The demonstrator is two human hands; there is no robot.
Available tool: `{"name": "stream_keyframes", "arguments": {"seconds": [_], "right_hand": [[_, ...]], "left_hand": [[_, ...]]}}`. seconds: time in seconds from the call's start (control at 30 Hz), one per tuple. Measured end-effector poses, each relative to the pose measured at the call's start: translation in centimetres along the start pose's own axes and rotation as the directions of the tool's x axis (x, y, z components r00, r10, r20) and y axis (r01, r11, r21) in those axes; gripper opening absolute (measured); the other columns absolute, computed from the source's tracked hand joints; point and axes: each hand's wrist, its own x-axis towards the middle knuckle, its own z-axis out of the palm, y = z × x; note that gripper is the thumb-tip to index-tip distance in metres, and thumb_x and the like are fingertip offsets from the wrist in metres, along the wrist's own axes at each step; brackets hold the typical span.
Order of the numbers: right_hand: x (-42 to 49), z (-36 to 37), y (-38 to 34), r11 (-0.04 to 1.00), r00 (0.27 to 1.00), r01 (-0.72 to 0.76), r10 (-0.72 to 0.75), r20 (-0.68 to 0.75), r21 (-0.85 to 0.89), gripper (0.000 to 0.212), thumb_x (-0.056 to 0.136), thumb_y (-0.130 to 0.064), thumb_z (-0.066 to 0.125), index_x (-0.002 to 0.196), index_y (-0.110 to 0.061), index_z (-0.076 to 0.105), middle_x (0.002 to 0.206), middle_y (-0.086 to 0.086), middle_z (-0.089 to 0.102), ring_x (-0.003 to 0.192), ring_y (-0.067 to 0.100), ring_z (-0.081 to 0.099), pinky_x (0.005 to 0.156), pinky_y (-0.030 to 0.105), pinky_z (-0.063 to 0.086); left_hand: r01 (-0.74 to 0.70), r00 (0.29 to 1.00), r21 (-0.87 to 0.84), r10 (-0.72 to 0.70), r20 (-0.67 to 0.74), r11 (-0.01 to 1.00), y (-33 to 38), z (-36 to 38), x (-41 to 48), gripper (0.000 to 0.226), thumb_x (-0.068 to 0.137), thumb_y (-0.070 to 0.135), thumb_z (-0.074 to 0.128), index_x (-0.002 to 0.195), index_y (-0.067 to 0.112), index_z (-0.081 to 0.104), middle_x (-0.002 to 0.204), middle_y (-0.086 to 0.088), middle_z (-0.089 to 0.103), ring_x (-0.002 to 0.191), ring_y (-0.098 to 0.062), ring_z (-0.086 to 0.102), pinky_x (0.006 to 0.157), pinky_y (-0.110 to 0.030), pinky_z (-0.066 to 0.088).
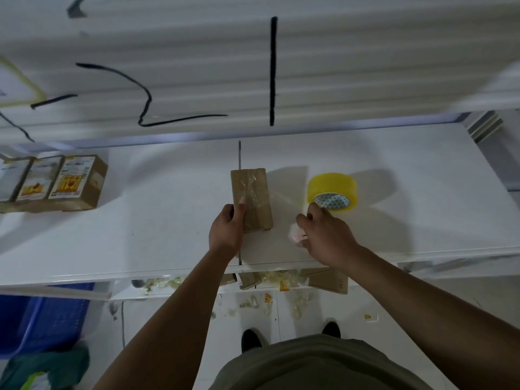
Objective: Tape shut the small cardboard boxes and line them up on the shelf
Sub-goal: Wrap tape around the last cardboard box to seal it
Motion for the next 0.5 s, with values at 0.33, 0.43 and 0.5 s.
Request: {"name": "stream_keyframes", "arguments": {"seconds": [0.33, 0.43, 0.5], "right_hand": [[3.0, -4.8, -1.0, 0.292, 0.933, -0.125, 0.359, 0.013, 0.948, 0.031, 0.096, -0.033, 0.077, 0.098, -0.007, 0.06, 0.08, 0.01, 0.069, 0.053, 0.02, 0.07, 0.053, 0.031, 0.059], [3.4, -4.9, -1.8, -0.061, 0.913, -0.138, 0.378, 0.151, 0.988, 0.025, 0.1, -0.019, 0.072, 0.1, -0.005, 0.052, 0.099, 0.021, 0.066, 0.07, 0.036, 0.079, 0.071, 0.045, 0.068], [3.7, -4.6, -2.1, -0.185, 0.904, -0.09, 0.397, 0.158, 0.979, 0.023, 0.102, -0.015, 0.07, 0.1, -0.008, 0.049, 0.106, 0.021, 0.064, 0.08, 0.038, 0.08, 0.078, 0.045, 0.067]], "left_hand": [[-0.004, 1.0, -0.039, 0.004, 0.001, 0.999, -0.2, -0.1, 0.0, 0.067, 0.085, 0.09, 0.031, 0.083, 0.029, 0.058, 0.081, 0.007, 0.065, 0.076, -0.013, 0.061, 0.064, -0.033, 0.042], [-0.017, 1.0, -0.07, 0.017, 0.0, 0.997, -0.3, 0.1, -0.3, 0.066, 0.083, 0.091, 0.03, 0.086, 0.031, 0.058, 0.085, 0.007, 0.066, 0.079, -0.012, 0.061, 0.065, -0.032, 0.043], [-0.024, 1.0, -0.086, 0.023, -0.007, 0.996, -0.4, 0.2, -0.4, 0.065, 0.083, 0.09, 0.031, 0.086, 0.03, 0.058, 0.085, 0.006, 0.066, 0.079, -0.013, 0.061, 0.066, -0.032, 0.044]]}}
